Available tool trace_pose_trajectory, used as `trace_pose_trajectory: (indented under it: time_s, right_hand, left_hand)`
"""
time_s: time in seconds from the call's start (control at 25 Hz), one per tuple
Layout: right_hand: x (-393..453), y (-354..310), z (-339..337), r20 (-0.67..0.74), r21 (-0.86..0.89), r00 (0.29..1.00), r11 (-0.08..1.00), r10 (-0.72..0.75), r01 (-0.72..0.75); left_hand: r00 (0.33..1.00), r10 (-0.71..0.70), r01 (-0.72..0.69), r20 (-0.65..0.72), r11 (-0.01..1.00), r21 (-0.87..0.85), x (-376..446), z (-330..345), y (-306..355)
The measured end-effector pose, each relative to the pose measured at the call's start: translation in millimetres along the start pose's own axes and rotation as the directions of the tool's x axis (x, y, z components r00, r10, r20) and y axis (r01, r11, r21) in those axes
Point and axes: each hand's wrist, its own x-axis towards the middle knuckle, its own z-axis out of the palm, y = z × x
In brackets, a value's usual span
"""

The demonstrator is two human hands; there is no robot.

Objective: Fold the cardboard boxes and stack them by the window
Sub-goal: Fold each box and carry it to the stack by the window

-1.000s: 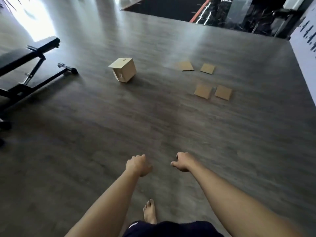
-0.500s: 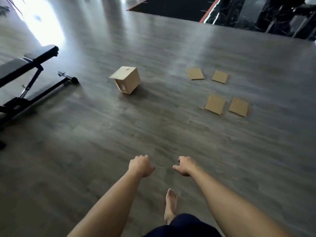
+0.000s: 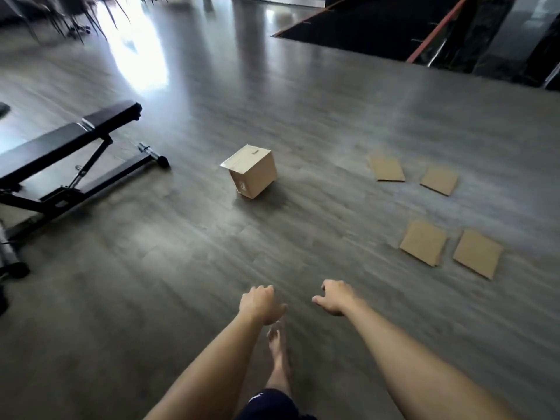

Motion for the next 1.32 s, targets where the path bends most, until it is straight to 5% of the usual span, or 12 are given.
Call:
trace_pose_trajectory:
  time_s: [0.44,0.64,1.08,1.32]
  right_hand:
    - [215,-1,-213,-0.099,0.066,0.993,0.996,0.061,-0.055]
    - [300,12,-267,-0.017,0.003,0.997,0.997,0.079,-0.079]
    - [505,-16,-427,0.143,-0.260,0.963,0.930,-0.230,0.261]
    - [582,-85,-449,0.261,-0.328,0.902,0.848,-0.343,0.417]
  left_hand:
    - [0.994,0.088,-0.088,-0.063,0.996,0.008,256,-185,72]
    - [0.999,0.038,-0.038,-0.003,0.999,0.014,333,-222,105]
    - [0.955,-0.298,0.292,0.008,0.929,-0.229,468,-304,153]
    - [0.895,-0.436,0.442,0.092,0.841,-0.311,525,-312,126]
